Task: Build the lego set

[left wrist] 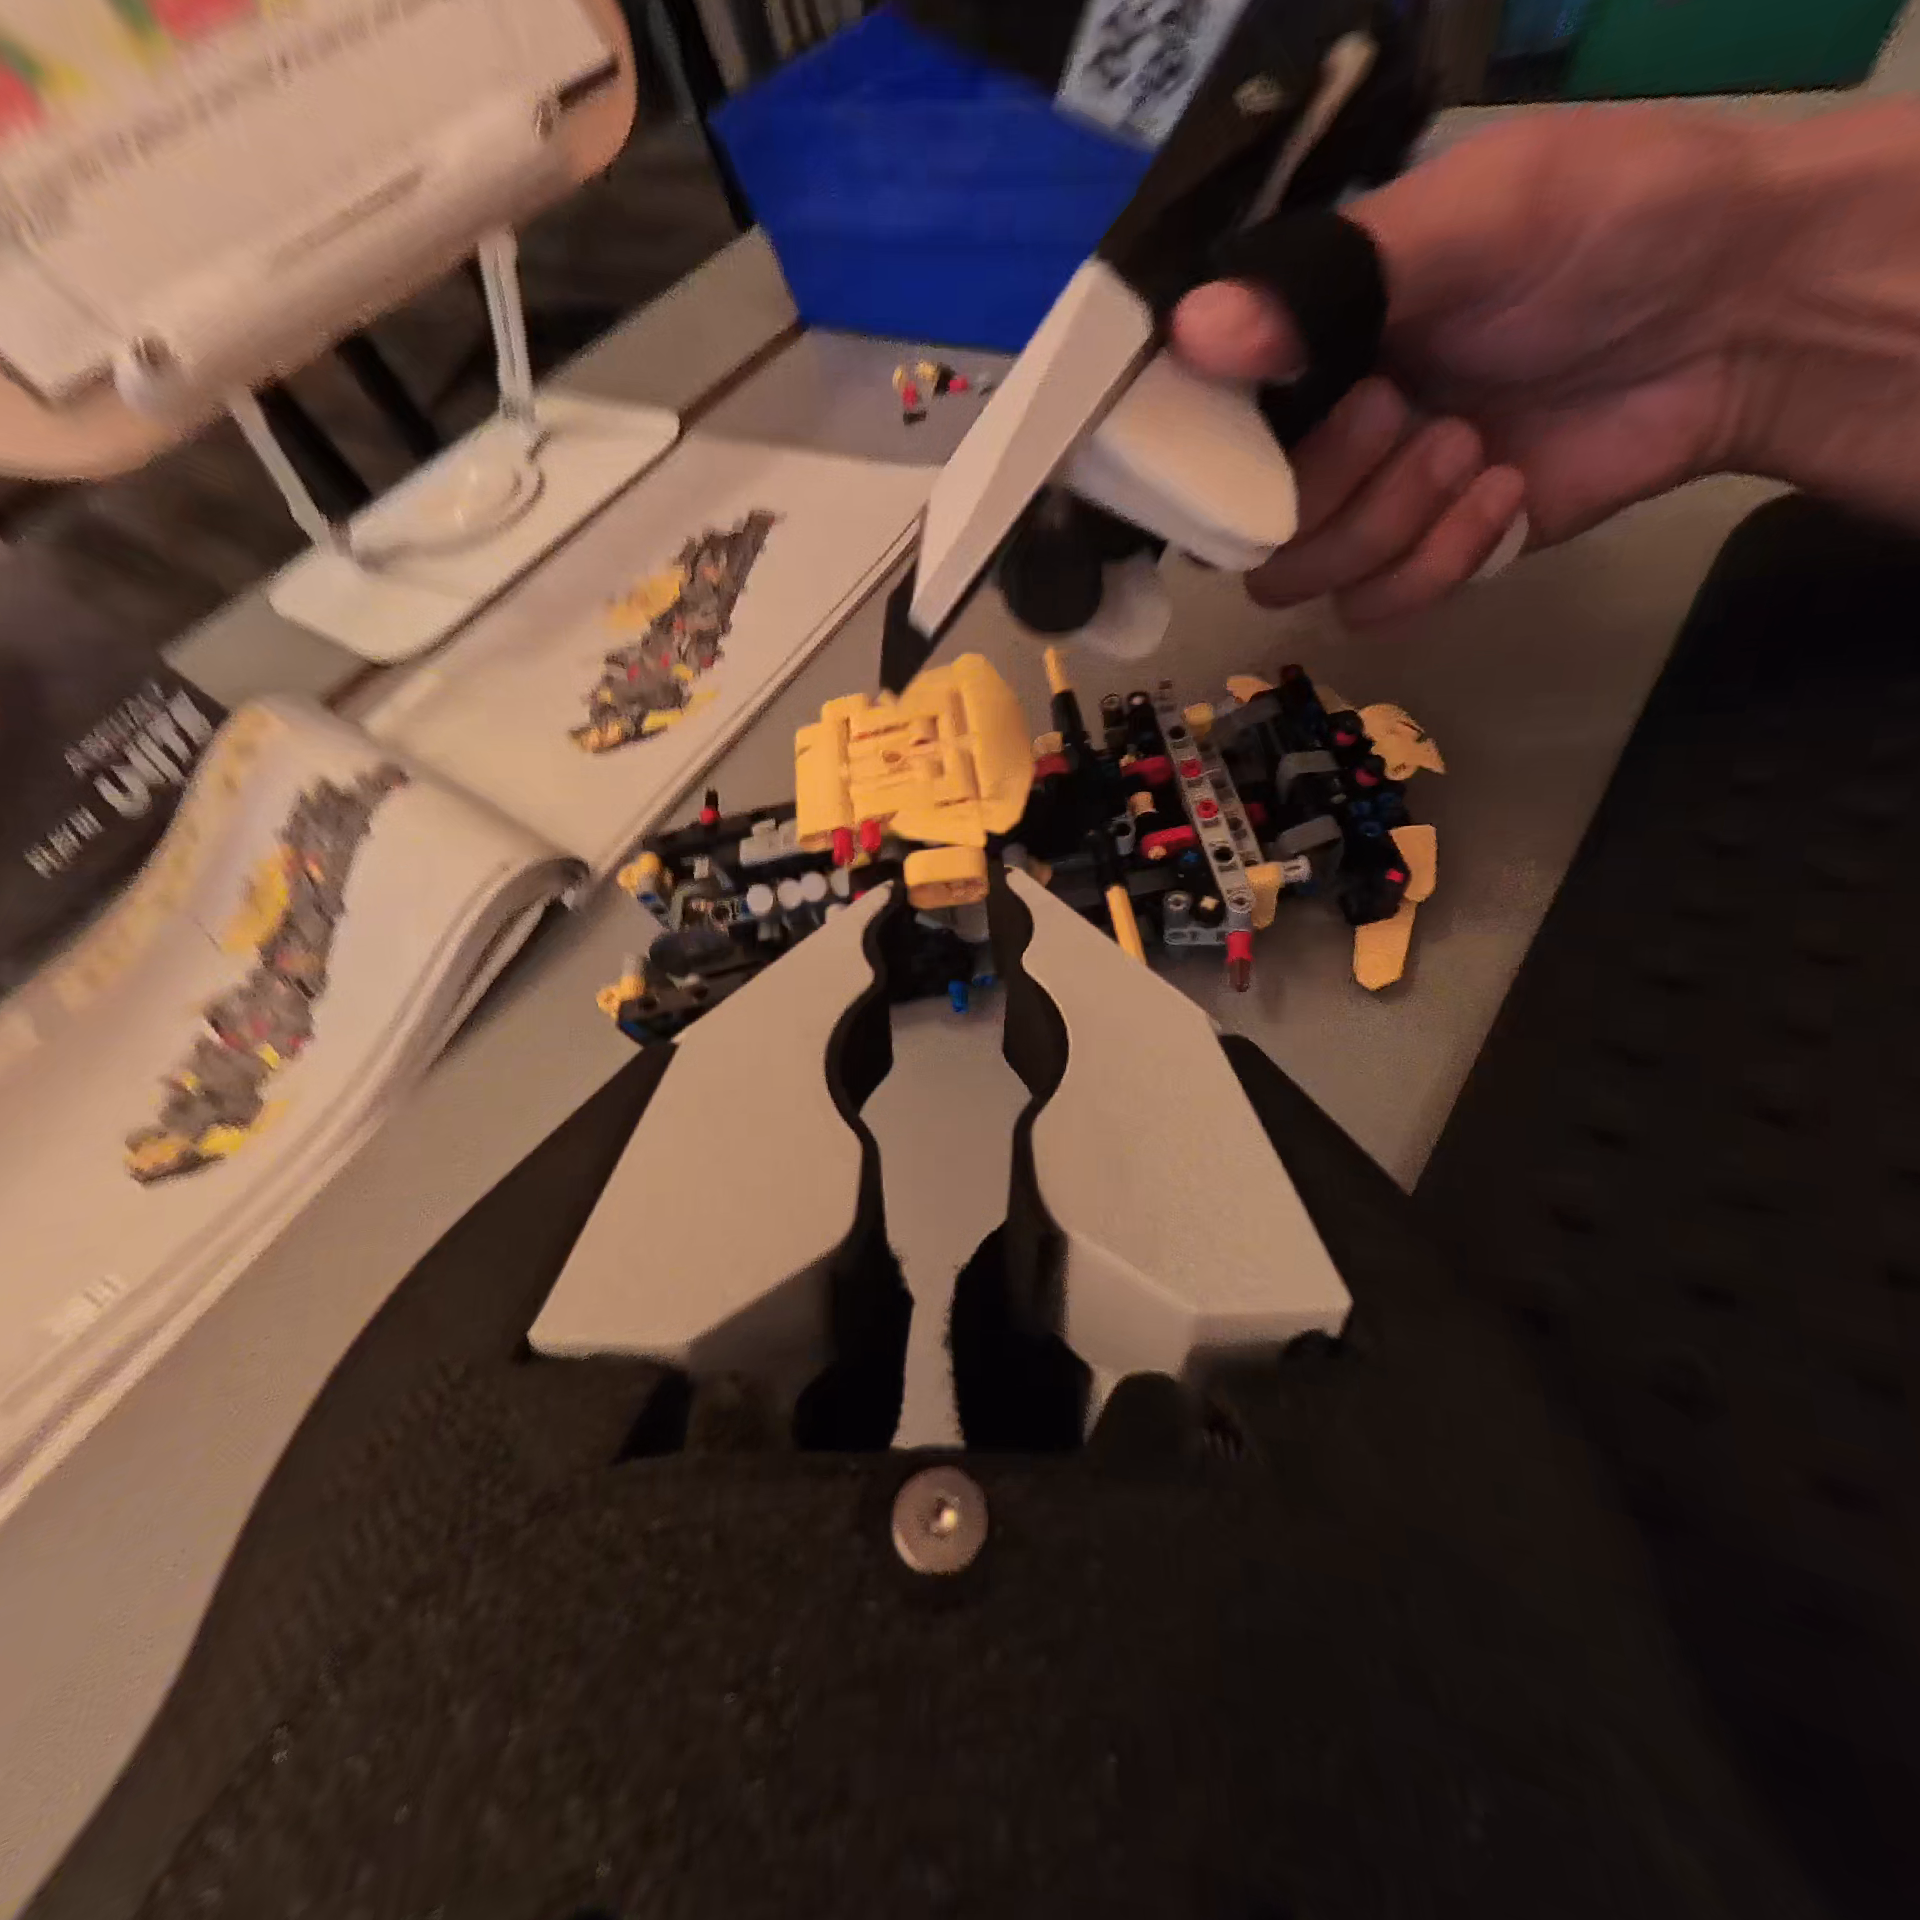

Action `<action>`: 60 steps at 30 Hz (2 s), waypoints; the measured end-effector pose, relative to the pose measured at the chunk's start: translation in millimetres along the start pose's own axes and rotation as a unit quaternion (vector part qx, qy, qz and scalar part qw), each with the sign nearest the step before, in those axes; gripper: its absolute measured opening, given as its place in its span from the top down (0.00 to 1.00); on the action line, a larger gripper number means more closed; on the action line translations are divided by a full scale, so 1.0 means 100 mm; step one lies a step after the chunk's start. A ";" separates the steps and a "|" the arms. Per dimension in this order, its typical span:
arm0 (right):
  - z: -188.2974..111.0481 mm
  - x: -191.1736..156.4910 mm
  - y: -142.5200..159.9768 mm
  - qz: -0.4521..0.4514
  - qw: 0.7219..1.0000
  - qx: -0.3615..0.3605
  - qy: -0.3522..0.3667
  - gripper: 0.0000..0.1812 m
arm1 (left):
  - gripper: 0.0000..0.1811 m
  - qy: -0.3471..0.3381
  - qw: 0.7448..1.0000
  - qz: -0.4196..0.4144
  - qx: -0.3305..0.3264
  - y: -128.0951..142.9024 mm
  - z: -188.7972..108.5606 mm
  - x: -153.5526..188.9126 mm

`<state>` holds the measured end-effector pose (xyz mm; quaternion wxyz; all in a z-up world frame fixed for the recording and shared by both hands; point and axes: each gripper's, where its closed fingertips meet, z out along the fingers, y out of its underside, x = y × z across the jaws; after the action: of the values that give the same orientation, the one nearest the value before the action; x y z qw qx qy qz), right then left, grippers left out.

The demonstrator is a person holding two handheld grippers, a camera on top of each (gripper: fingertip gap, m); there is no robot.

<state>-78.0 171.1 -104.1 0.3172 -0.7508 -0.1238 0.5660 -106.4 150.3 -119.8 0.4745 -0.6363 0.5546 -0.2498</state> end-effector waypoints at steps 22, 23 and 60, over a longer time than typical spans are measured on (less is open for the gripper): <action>-0.06 0.56 0.29 -0.240 0.935 -0.105 0.241 0.60 | 0.92 -0.010 0.999 -0.031 -0.042 0.18 0.45 -0.23; -0.07 0.55 0.28 -0.229 0.940 -0.101 0.232 0.61 | 0.92 -0.015 0.999 -0.024 -0.040 0.19 0.45 -0.24; -0.07 0.54 0.22 -0.178 0.965 -0.101 0.165 0.62 | 0.92 0.097 0.995 0.019 0.026 0.18 0.55 -0.30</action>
<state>-57.9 180.9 -158.0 0.3510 -0.8281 -0.2579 0.3531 -76.0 198.3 -152.9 0.4391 -0.5860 0.6035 -0.3157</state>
